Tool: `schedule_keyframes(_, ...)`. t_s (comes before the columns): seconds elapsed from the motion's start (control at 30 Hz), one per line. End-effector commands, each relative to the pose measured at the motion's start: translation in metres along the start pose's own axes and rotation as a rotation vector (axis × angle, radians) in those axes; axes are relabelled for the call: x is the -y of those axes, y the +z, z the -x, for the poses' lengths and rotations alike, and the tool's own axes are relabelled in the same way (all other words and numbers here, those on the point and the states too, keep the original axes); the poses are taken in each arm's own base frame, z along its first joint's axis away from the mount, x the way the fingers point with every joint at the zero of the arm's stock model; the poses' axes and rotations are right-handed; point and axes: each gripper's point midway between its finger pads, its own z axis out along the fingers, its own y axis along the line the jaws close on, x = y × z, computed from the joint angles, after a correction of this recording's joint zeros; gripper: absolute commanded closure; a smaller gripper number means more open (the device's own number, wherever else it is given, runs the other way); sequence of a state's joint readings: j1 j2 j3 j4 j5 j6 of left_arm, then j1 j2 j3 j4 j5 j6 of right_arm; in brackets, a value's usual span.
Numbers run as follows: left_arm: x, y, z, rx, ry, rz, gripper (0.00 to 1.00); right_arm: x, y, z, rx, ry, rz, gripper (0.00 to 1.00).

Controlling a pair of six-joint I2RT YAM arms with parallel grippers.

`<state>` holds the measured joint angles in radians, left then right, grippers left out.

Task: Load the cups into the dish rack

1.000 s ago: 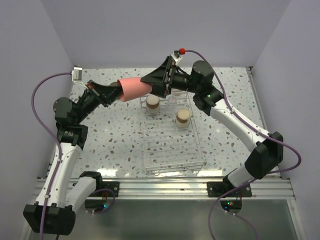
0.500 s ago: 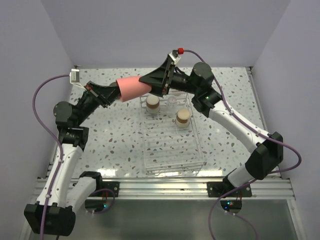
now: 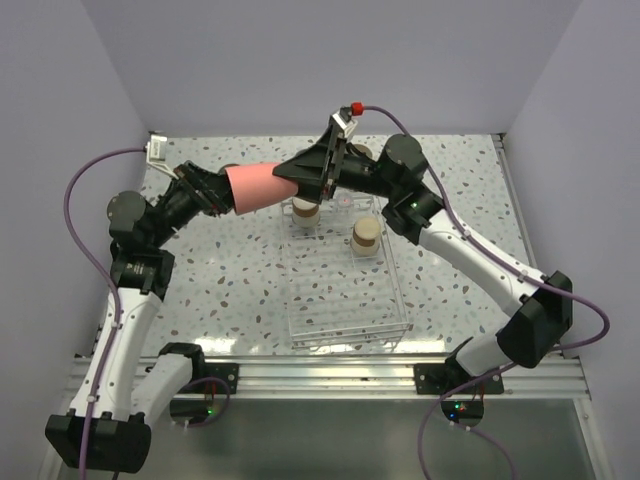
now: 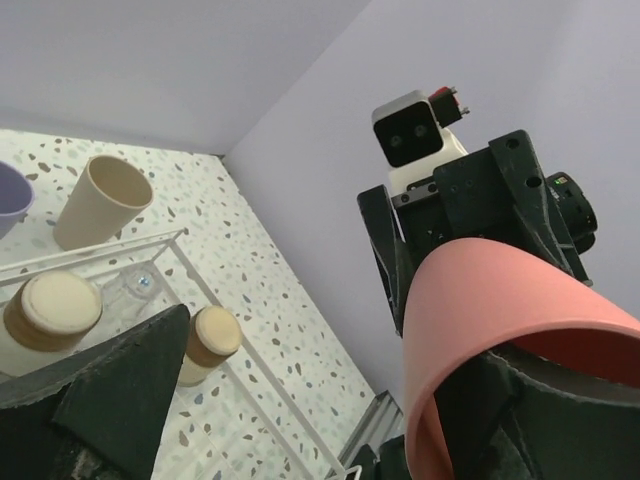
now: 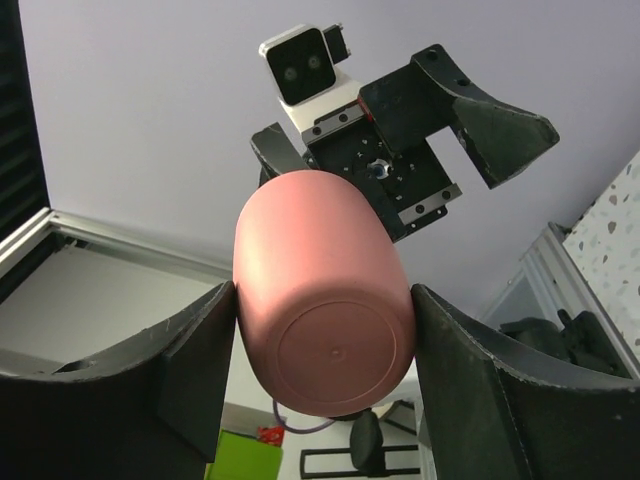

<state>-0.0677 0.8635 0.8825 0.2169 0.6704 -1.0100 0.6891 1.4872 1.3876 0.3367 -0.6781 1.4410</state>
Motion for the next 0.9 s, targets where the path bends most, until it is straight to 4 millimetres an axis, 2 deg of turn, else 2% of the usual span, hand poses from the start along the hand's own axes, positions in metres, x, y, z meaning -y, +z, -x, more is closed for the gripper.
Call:
schedule_keyframes(0.0,-0.002,-0.008,0.006,-0.005,0.073,0.098,0.00,-0.034,-0.011,-0.002,0.012,-0.101,0.067,1.00)
schedule_keyframes(0.03,-0.006,-0.010,0.004,-0.016,0.072,0.127,0.00,-0.030,-0.010,-0.002,0.007,-0.099,0.044,1.00)
schedule_keyframes(0.07,-0.014,-0.014,0.001,-0.022,0.079,0.174,0.00,-0.034,-0.010,-0.003,0.003,-0.111,0.043,1.00)
schedule_keyframes(0.23,-0.017,-0.027,0.007,-0.011,0.124,0.266,0.00,-0.017,-0.018,0.008,0.023,-0.164,-0.058,1.00)
schedule_keyframes(0.37,-0.021,-0.034,0.015,0.006,0.168,0.342,0.00,-0.008,-0.036,0.023,0.055,-0.185,-0.093,1.00)
schedule_keyframes(0.43,-0.025,-0.039,0.015,0.006,0.174,0.375,0.00,0.002,-0.051,0.032,0.076,-0.194,-0.155,1.00)
schedule_keyframes(0.47,-0.027,-0.041,0.019,0.024,0.188,0.399,0.00,0.004,-0.059,0.040,0.090,-0.271,-0.188,1.00)
schedule_keyframes(0.5,-0.029,-0.043,0.021,0.031,0.192,0.418,0.00,0.023,-0.067,0.038,0.086,-0.247,-0.292,1.00)
schedule_keyframes(0.53,-0.033,-0.046,0.020,0.029,0.191,0.443,0.00,0.030,-0.072,0.039,0.082,-0.278,-0.346,1.00)
schedule_keyframes(0.57,-0.035,-0.049,0.025,0.047,0.205,0.468,0.00,0.023,-0.077,0.045,0.083,-0.406,-0.380,1.00)
schedule_keyframes(0.6,-0.038,-0.050,0.025,0.048,0.210,0.486,0.00,0.043,-0.087,0.040,0.056,-0.380,-0.482,1.00)
schedule_keyframes(0.63,-0.047,-0.053,0.025,0.042,0.213,0.530,0.00,0.043,-0.091,0.045,0.072,-0.412,-0.522,1.00)
schedule_keyframes(0.7,-0.056,-0.056,0.027,0.036,0.218,0.584,0.00,0.059,-0.105,0.042,0.039,-0.453,-0.623,1.00)
schedule_keyframes(0.73,-0.073,-0.062,0.024,0.017,0.200,0.671,0.00,0.068,-0.110,0.046,0.044,-0.466,-0.673,1.00)
schedule_keyframes(0.77,-0.077,-0.064,0.025,0.010,0.212,0.698,0.00,0.071,-0.113,0.045,0.027,-0.515,-0.706,1.00)
schedule_keyframes(0.8,-0.083,-0.066,0.025,0.002,0.215,0.726,0.00,0.082,-0.122,0.037,-0.004,-0.505,-0.776,1.00)
schedule_keyframes(0.83,-0.094,-0.071,0.024,-0.009,0.211,0.783,0.00,0.096,-0.129,0.042,0.007,-0.529,-0.868,1.00)
schedule_keyframes(0.87,-0.098,-0.072,0.025,-0.015,0.221,0.805,0.00,0.100,-0.127,0.034,-0.036,-0.583,-0.901,1.00)
